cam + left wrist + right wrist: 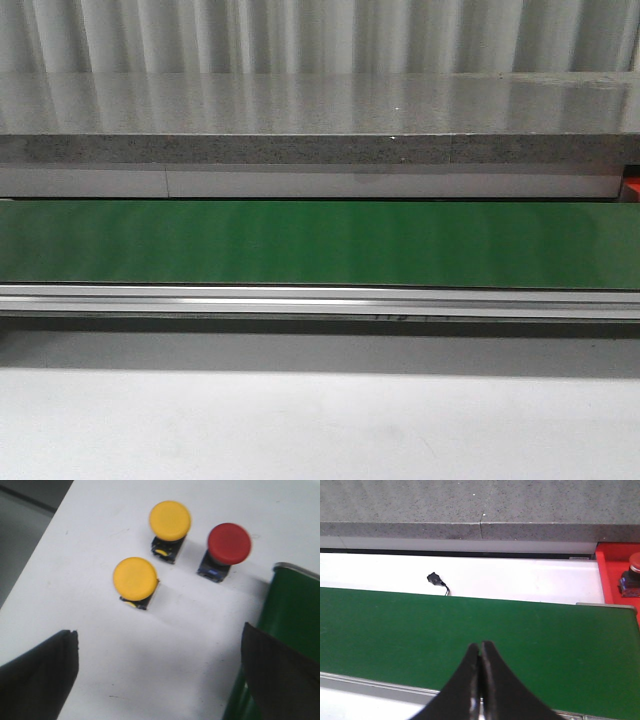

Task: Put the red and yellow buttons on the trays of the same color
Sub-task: 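Carry the red button onto the belt and open the left gripper, then grasp a yellow-capped button with the left gripper, then carry the yellow button onto the belt and open the left gripper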

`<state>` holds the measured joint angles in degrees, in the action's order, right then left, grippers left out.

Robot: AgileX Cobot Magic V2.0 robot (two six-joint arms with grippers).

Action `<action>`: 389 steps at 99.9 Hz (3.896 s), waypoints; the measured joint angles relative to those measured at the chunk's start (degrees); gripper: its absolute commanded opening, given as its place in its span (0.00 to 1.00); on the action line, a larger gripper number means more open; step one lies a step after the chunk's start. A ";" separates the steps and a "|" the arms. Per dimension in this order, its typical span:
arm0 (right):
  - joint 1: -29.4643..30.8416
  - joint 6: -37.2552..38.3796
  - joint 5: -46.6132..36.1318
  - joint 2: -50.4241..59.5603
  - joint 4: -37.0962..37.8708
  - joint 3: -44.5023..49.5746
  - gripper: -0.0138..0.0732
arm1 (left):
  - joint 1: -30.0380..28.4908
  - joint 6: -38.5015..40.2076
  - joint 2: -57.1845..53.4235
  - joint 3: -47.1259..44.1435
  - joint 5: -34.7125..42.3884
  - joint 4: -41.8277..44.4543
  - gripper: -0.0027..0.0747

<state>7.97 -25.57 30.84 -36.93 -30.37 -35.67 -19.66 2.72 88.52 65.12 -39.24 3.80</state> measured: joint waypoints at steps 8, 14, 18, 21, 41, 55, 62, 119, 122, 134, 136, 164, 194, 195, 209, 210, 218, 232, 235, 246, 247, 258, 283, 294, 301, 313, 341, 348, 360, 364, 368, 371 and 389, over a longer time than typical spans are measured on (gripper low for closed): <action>0.00 0.00 0.00 0.00 0.00 0.00 0.08 | -1.64 0.00 2.76 0.00 0.66 0.00 0.84; 0.00 0.00 0.00 0.00 0.00 0.00 0.08 | -2.35 0.00 4.58 0.00 0.95 0.00 0.84; 0.00 0.00 0.00 0.00 0.00 0.00 0.08 | -2.71 0.00 5.90 0.00 1.32 0.00 0.84; 0.00 0.00 0.00 0.00 0.00 0.00 0.08 | -2.70 0.00 6.74 0.00 1.65 0.00 0.84; 0.00 0.00 0.00 0.00 0.00 0.00 0.08 | -2.96 0.00 11.99 0.80 5.08 0.00 0.84; 0.00 0.00 0.00 0.00 0.00 0.00 0.08 | -2.96 0.00 14.77 3.03 6.65 0.36 0.84; 0.00 0.00 0.00 0.00 0.00 0.00 0.08 | -2.96 0.00 16.28 4.95 7.31 0.60 0.84; 0.00 0.00 0.00 0.00 0.00 0.00 0.08 | -2.96 0.00 23.77 9.54 6.94 0.94 0.01; 0.00 0.00 0.00 0.00 0.00 0.00 0.08 | -2.96 0.00 23.29 9.54 6.81 0.94 0.01; 0.00 0.00 0.00 0.00 0.00 0.00 0.08 | -2.96 0.00 20.21 9.54 6.04 0.94 0.01; 0.00 0.00 0.00 0.00 0.00 0.00 0.08 | -2.96 0.00 19.31 9.54 5.86 0.94 0.01; 0.00 0.00 0.00 0.00 0.00 0.00 0.08 | -1.26 -0.43 4.19 9.54 0.82 1.07 0.01; 0.00 0.00 0.00 0.00 0.00 0.00 0.08 | 6.70 -3.25 -3.65 9.54 -7.29 1.07 0.01; 0.00 0.00 0.00 0.00 0.00 0.00 0.08 | 7.19 -3.49 -3.65 9.54 -7.41 1.07 0.01; 0.00 0.00 0.00 0.00 0.00 0.00 0.08 | 11.81 -4.20 -3.65 8.45 -7.84 1.07 0.01; 0.00 0.00 0.00 0.00 0.00 0.00 0.08 | 12.02 -4.26 -3.65 8.37 -7.84 1.07 0.01; 0.00 -0.10 0.00 0.00 0.00 0.00 0.08 | 13.95 -4.48 -3.65 7.05 -7.84 1.07 0.01; 0.00 -0.10 0.00 0.00 0.00 0.00 0.08 | 14.87 -4.56 -3.65 4.08 -6.70 1.07 0.01; 0.00 -0.10 0.00 0.00 0.00 0.00 0.08 | 14.87 -4.56 -3.65 3.49 -6.61 1.07 0.01; 0.00 -0.10 0.00 0.00 0.00 0.00 0.08 | 14.87 -4.56 -3.65 1.24 -5.50 1.22 0.01; 0.00 -0.10 0.00 0.00 0.00 0.00 0.08 | 14.87 -4.56 -3.65 1.10 -5.39 1.22 0.01; 0.00 -0.10 0.00 0.00 0.00 0.00 0.08 | 14.87 -4.56 -3.65 -1.17 -2.65 1.10 0.01; 0.00 -0.10 0.00 0.00 0.00 0.00 0.08 | 14.87 -4.56 -3.54 -5.60 3.85 0.28 0.01; 0.00 -0.10 0.00 0.00 0.00 0.00 0.08 | 14.87 -4.56 -3.41 -6.15 5.46 -0.13 0.01; 0.00 -0.10 0.00 0.00 0.00 0.00 0.08 | 14.87 -4.56 -3.41 -6.15 6.07 -0.65 0.01; 0.00 -0.10 0.00 0.00 0.00 0.00 0.08 | 14.87 -4.56 -3.33 -6.15 6.32 -1.69 0.01; 0.00 -0.10 0.00 0.00 0.00 0.00 0.08 | 14.87 -4.56 -3.27 -6.15 7.12 -2.49 0.01; 0.00 -0.10 0.00 0.00 0.00 0.00 0.08 | 14.87 -4.56 -3.27 -6.15 7.23 -2.48 0.01; 0.00 -0.10 0.00 0.00 0.00 0.00 0.08 | 14.87 -4.56 -2.81 -6.15 7.34 -2.74 0.01; 0.00 -0.10 0.00 0.00 0.00 0.00 0.08 | 14.87 -4.56 -2.18 -6.15 7.34 -3.04 0.01; 0.00 -0.10 0.00 0.00 0.00 0.00 0.08 | 14.87 -4.56 -1.60 -6.15 7.44 -3.80 0.01; 0.00 -0.10 0.00 0.00 0.00 0.00 0.08 | 14.87 -4.56 -0.95 -6.15 7.43 -3.80 0.01; 0.00 -0.10 0.00 0.00 0.00 0.00 0.08 | 14.87 -4.56 0.88 -6.15 7.43 -4.45 0.02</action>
<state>7.97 -25.67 30.84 -36.93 -30.37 -35.67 -4.79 -1.84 89.41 58.97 -31.81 -0.65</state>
